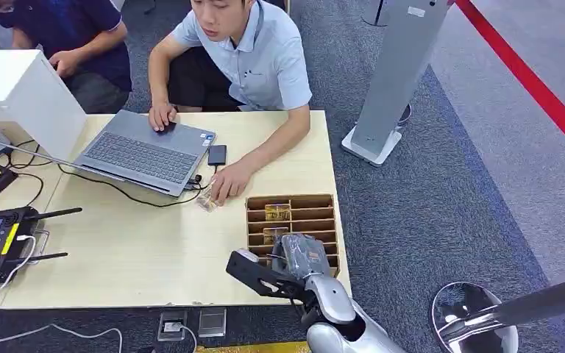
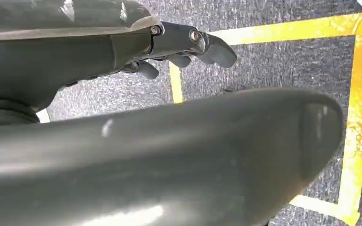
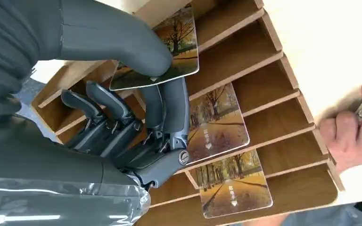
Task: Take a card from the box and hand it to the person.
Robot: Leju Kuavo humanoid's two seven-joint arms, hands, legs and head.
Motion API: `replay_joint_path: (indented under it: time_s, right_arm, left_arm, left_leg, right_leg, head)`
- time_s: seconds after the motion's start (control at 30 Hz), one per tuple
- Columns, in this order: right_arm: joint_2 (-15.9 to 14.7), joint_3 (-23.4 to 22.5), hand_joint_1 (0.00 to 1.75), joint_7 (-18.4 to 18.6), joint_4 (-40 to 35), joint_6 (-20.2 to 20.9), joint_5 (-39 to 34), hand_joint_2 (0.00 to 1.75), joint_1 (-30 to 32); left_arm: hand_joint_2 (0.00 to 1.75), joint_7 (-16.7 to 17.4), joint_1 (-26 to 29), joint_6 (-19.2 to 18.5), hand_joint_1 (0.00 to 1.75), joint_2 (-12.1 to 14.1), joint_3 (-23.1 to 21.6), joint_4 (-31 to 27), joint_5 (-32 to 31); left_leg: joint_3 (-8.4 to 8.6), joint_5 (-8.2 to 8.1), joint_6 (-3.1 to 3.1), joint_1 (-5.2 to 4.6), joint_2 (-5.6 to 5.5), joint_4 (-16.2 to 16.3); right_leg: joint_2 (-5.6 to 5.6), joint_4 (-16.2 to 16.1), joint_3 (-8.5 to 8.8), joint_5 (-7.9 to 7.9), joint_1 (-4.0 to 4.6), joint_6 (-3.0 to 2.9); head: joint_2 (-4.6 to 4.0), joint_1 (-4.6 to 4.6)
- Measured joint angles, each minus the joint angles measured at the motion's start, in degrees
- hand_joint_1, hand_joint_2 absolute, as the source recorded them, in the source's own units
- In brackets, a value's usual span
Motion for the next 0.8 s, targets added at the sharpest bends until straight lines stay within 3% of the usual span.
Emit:
replay_joint_path:
  time_s: [0.47,0.67,0.8]
  right_arm:
    - [-2.47,-1.18,1.75,-1.27,-10.61,-3.24,2.19,1.75,-0.47]
    - [-5.01,-1.53,1.75,-0.81,-18.89,-3.39,0.68,1.75,-6.8]
    - [-5.22,-1.14,1.75,-3.59,-18.95,-2.69,-3.07,1.75,-12.86]
  left_arm:
    - [0.0,-0.15,0.05,-0.39,0.0,0.0,0.0,0.0,0.61]
    - [0.0,-0.63,0.05,-0.37,0.0,0.0,0.0,0.0,0.57]
    - [0.0,-0.74,-0.01,-0.42,0.0,0.0,0.0,0.0,-0.09]
  left_leg:
    - [-0.01,0.0,0.0,0.0,0.0,0.0]
    - [-0.01,0.0,0.0,0.0,0.01,0.01]
    - [-0.04,0.0,0.0,0.0,0.0,0.0]
  right_leg:
    - [0.0,0.0,0.0,0.0,0.0,0.0]
    - [0.03,0.01,0.01,0.01,0.0,0.0]
    - [0.03,0.03,0.02,0.01,0.0,0.0]
  head:
    - [0.0,0.0]
    - [0.0,0.04]
    - [0.0,-0.02]
